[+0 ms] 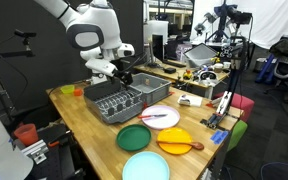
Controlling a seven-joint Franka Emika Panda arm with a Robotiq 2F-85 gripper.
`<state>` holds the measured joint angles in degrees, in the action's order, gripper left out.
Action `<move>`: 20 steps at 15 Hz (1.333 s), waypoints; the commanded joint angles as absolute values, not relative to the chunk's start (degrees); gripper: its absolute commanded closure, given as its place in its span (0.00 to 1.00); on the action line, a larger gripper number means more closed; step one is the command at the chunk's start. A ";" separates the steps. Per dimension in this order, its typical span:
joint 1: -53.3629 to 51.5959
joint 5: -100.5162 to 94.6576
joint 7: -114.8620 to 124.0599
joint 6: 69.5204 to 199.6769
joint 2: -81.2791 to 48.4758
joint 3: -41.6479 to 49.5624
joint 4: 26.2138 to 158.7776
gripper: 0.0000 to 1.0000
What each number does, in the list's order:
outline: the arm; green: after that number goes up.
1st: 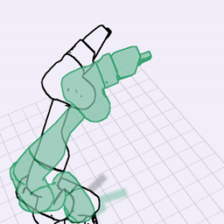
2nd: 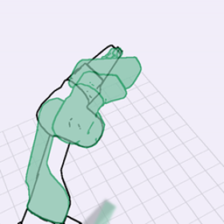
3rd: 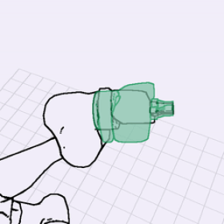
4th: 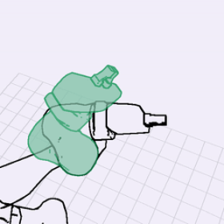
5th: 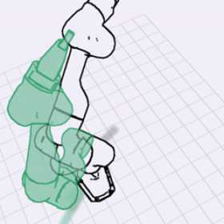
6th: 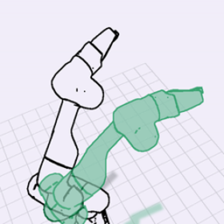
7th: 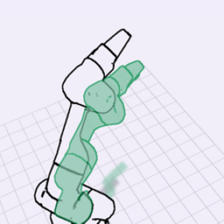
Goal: Place the knife on the green plate then put the pink plate on the dish rack
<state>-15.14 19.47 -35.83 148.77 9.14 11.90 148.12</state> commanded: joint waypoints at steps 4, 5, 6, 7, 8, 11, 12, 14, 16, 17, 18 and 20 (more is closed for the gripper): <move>-9.26 21.99 -36.97 150.88 -5.18 4.69 140.84 0.00; -8.21 21.56 -36.26 151.39 -7.00 3.42 139.89 0.00; -7.24 21.75 -35.89 152.74 -8.82 1.98 139.00 0.00; -6.23 21.68 -35.41 153.47 -10.14 0.59 138.09 0.00; -5.16 20.03 -34.96 152.47 -7.87 -0.23 140.05 0.00; -3.97 19.77 -34.21 153.30 -10.22 -1.86 138.24 0.00; -3.92 19.79 -34.21 153.30 -10.19 -1.86 138.16 0.00; -3.77 19.80 -34.22 153.29 -10.16 -1.83 138.14 0.00; -3.77 19.81 -34.22 153.29 -10.17 -1.87 138.13 0.00; -3.42 20.32 -34.02 153.07 -10.59 -2.37 137.72 0.00; -2.81 20.94 -33.44 153.23 -11.32 -3.15 137.09 0.00; -2.34 19.28 -30.60 154.28 -12.60 -3.70 136.00 0.00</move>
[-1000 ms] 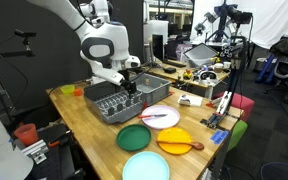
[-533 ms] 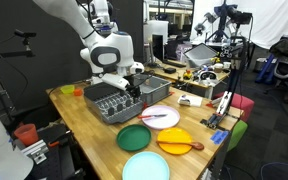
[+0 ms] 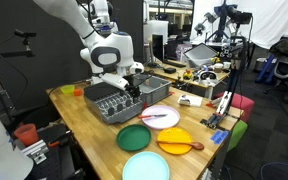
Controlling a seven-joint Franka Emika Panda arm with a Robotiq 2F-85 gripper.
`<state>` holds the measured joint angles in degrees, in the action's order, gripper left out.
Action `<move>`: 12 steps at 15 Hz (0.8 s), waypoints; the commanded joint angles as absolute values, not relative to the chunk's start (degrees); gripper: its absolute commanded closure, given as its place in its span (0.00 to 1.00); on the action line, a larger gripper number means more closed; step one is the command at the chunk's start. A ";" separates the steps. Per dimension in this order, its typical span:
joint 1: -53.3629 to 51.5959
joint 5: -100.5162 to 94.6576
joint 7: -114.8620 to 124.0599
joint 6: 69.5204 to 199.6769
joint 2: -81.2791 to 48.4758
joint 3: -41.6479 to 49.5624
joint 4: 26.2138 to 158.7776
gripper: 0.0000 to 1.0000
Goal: Place the knife on the green plate then put the pink plate on the dish rack
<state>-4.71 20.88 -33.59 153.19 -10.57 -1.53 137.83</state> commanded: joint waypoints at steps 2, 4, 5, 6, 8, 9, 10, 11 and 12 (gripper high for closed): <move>-2.25 16.89 -26.07 155.64 -14.83 -3.59 133.77 0.00; -2.24 14.41 -21.74 157.03 -17.98 -3.61 130.58 0.00; -2.51 12.65 -19.07 157.41 -19.52 -3.30 129.09 0.00; -2.69 11.36 -16.75 157.57 -21.31 -3.19 127.36 0.00; -2.80 9.61 -11.94 158.82 -25.27 -2.97 124.04 0.00; -3.44 8.38 -8.54 160.39 -27.24 -1.99 122.70 0.00; -3.46 8.15 -6.28 161.69 -29.11 -1.72 121.26 0.00; -3.31 8.04 -4.40 162.50 -30.77 -1.69 119.93 0.00; -3.02 8.38 -3.01 162.57 -32.33 -2.01 118.61 0.00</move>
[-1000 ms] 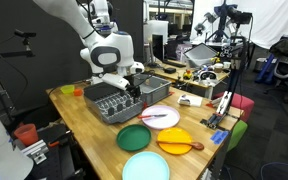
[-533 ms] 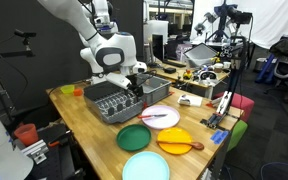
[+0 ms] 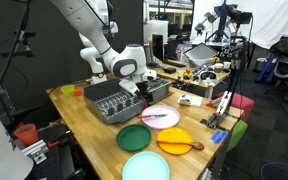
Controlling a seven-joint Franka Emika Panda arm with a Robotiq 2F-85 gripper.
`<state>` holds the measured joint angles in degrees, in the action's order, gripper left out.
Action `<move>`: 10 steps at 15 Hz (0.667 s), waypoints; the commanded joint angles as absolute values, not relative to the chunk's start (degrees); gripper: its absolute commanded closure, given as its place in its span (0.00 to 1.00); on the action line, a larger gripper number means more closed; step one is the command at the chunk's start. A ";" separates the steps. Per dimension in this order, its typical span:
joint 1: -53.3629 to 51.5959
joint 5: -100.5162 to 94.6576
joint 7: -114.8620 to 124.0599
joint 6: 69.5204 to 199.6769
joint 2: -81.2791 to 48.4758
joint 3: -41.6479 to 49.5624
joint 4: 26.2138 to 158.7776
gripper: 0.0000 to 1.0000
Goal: Place the knife on the green plate then put the pink plate on the dish rack
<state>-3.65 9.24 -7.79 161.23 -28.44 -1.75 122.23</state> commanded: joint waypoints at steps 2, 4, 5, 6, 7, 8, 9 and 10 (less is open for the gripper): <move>-3.37 8.29 -0.10 163.07 -35.25 -1.63 116.29 0.00; -4.05 8.42 3.21 162.75 -37.68 -1.00 114.39 0.00; -4.08 9.04 5.08 162.07 -38.61 -1.02 113.63 0.00; -4.66 8.80 6.80 162.35 -39.51 -0.35 113.02 0.00; -4.78 8.79 8.01 162.77 -40.35 -0.13 112.38 0.00; -4.64 9.02 8.92 162.23 -41.14 -0.19 111.62 0.00; -4.49 9.23 9.66 161.99 -41.80 -0.28 110.96 0.00; -4.42 9.35 10.39 161.70 -42.48 -0.30 110.33 0.00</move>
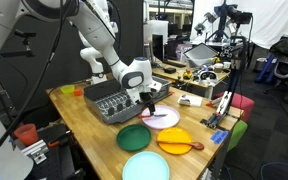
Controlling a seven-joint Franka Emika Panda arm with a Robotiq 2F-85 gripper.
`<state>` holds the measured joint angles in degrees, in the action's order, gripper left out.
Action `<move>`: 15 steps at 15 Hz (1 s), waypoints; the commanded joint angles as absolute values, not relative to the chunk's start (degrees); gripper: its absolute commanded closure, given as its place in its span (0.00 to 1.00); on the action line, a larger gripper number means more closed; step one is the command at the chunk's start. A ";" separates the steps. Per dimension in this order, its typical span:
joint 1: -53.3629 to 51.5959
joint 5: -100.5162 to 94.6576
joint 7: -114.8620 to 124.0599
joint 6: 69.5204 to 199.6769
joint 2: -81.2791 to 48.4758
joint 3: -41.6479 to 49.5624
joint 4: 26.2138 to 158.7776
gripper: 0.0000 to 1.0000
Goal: Place the knife on the green plate then put the pink plate on the dish rack
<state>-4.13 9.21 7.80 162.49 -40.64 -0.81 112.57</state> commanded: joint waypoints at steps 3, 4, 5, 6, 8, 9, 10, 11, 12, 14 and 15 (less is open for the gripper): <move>-3.91 10.22 12.03 161.48 -44.88 -0.87 108.05 0.00; -4.25 10.06 12.72 161.45 -45.52 -0.48 107.49 0.00; -4.23 10.12 13.26 161.19 -46.28 -0.44 106.77 0.00; -4.45 9.96 13.79 161.19 -46.98 -0.16 106.17 0.00; -4.62 9.63 14.02 161.73 -48.21 0.09 105.13 0.00; -4.57 9.62 13.99 161.70 -48.71 0.05 104.55 0.00; -4.57 9.59 13.94 161.85 -49.09 0.06 104.20 0.00; -4.56 9.59 13.91 161.80 -49.39 0.04 103.76 0.00; -4.41 9.67 13.78 161.87 -49.69 -0.14 103.44 0.01; -4.52 9.61 13.78 162.08 -49.96 -0.06 103.20 0.20; -4.70 9.54 13.90 162.31 -50.02 0.11 103.20 0.31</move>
